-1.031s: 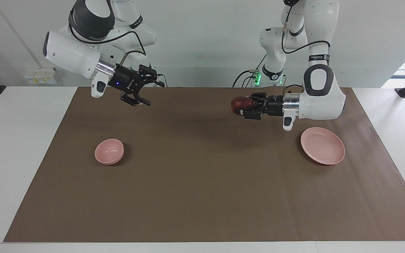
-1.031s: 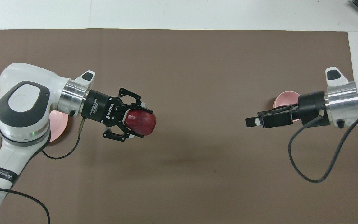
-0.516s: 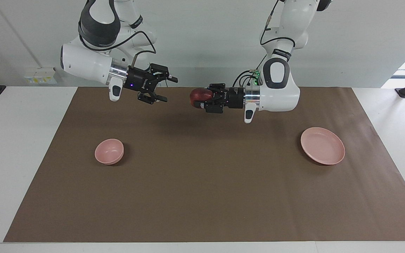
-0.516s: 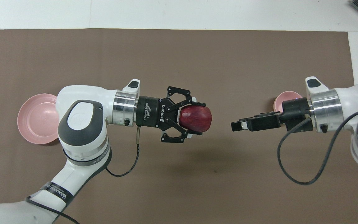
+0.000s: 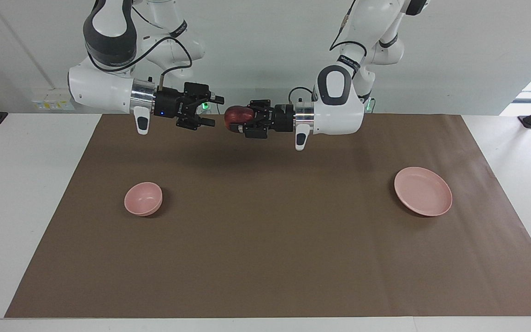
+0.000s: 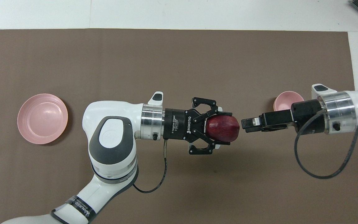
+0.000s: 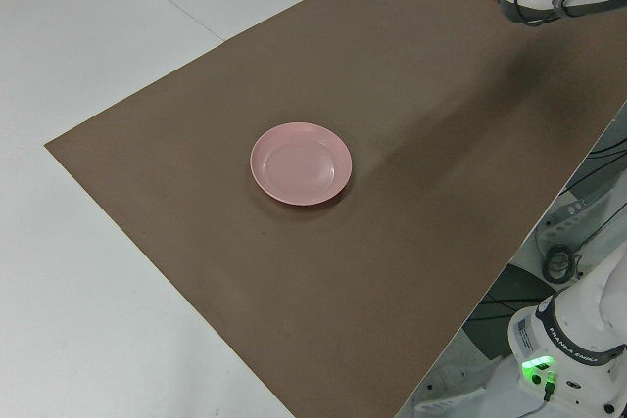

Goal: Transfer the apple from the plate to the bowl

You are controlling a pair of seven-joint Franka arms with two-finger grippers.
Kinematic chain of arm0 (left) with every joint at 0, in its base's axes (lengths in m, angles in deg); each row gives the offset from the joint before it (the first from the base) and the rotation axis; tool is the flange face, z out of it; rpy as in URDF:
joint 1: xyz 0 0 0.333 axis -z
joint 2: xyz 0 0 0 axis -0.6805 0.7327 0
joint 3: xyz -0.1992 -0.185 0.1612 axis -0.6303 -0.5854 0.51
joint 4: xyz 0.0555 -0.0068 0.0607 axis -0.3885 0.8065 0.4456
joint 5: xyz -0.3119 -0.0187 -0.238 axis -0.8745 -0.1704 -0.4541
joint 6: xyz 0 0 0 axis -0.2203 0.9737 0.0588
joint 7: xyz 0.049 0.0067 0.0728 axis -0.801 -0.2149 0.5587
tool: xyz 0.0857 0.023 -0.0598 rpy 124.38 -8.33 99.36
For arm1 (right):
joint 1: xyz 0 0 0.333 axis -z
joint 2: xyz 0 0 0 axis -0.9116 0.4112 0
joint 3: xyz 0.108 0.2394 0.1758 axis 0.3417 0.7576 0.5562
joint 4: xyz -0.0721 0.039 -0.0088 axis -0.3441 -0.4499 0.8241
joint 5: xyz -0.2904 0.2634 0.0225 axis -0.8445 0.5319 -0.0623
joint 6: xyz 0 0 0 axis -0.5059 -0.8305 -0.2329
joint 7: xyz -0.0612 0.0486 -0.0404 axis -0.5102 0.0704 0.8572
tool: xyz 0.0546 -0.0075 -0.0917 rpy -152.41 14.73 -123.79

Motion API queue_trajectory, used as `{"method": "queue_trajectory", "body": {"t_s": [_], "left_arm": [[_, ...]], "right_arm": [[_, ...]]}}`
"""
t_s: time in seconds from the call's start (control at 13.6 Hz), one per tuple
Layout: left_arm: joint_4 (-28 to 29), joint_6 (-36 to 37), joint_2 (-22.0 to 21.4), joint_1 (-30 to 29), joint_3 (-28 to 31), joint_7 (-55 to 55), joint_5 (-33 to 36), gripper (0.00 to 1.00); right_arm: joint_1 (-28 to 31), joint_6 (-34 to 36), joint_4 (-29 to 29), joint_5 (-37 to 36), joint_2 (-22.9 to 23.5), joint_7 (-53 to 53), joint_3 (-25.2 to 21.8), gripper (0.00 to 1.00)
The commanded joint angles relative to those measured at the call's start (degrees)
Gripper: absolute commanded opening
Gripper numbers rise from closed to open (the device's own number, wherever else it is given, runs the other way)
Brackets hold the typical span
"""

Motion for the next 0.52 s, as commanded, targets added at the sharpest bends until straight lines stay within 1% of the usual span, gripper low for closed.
{"method": "queue_trajectory", "body": {"t_s": [0.0,0.15,0.29,0.44], "left_arm": [[-0.1,-2.1,-0.8,1.3,-0.4,0.6,-2.4,0.00],[-0.3,-2.3,-0.7,1.3,-1.1,0.6,-4.5,0.00],[-1.4,-2.5,-0.2,1.3,-1.4,0.6,-4.8,0.00],[-2.4,-5.3,0.2,1.4,-3.0,0.6,-4.9,0.00]], "right_arm": [[1.5,1.3,1.7,1.8,-0.3,0.7,0.3,1.00],[2.3,1.8,1.5,1.6,0.3,1.6,0.3,1.00],[2.3,2.3,1.7,1.5,0.1,2.2,0.3,1.00],[1.8,3.0,2.0,1.5,-0.1,2.2,0.3,1.00]]}}
